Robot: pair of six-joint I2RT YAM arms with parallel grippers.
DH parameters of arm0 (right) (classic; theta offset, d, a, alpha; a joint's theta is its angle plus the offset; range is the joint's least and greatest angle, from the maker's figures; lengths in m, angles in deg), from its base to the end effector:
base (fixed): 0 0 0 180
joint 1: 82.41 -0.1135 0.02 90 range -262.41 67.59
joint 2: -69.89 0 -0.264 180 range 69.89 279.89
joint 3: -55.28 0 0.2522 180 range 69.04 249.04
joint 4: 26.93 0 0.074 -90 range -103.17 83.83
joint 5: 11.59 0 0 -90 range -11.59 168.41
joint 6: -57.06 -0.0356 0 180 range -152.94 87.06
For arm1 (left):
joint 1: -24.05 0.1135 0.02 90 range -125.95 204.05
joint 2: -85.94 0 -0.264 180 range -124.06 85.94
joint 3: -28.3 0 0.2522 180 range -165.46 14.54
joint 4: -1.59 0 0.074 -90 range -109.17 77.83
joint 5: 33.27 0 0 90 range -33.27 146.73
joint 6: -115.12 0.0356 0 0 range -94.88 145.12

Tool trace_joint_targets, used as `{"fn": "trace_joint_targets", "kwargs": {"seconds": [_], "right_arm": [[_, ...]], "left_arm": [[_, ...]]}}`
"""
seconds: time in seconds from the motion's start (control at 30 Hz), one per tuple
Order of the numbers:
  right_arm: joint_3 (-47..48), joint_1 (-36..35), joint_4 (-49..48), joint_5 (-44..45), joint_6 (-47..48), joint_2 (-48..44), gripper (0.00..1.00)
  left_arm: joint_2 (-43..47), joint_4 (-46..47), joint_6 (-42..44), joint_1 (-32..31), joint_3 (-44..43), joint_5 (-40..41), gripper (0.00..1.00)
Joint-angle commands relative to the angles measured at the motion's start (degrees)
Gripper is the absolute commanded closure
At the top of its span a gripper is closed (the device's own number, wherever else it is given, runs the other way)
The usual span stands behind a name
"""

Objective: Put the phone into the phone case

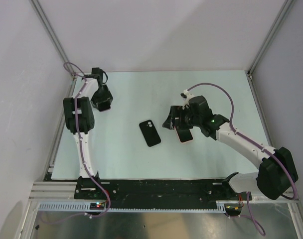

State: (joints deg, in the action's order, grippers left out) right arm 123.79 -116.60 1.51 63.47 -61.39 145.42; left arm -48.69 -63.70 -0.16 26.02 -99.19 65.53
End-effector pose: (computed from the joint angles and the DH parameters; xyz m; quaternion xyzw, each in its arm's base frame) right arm 0.2369 0.1720 0.2754 -0.1036 0.8772 0.3349 0.3280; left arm 0.4882 0.0222 0.1659 -0.2435 0.9549 0.0435 0.1645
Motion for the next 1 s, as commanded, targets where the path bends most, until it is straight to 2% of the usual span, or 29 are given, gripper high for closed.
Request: {"fn": "trace_joint_targets", "kwargs": {"seconds": [0.0,0.27,0.6,0.97], "right_arm": [[0.0,0.4,-2.6,-1.6,-0.1,0.7,0.11],[0.0,0.6,-3.4,-2.1,-0.1,2.9,0.11],[-0.2,0.5,-6.5,-3.8,-1.5,8.9,0.12],[-0.4,-2.7,-12.5,-2.2,-4.7,16.0,0.14]], "left_arm": [[5.4,-3.1,-1.1,-0.4,4.9,-1.1,0.44],[13.4,-1.4,-4.0,-5.7,18.1,-2.9,0.48],[29.1,9.6,-10.2,-11.0,43.1,-10.9,0.52],[39.7,19.0,-16.8,-18.1,56.4,-19.0,0.53]]}}
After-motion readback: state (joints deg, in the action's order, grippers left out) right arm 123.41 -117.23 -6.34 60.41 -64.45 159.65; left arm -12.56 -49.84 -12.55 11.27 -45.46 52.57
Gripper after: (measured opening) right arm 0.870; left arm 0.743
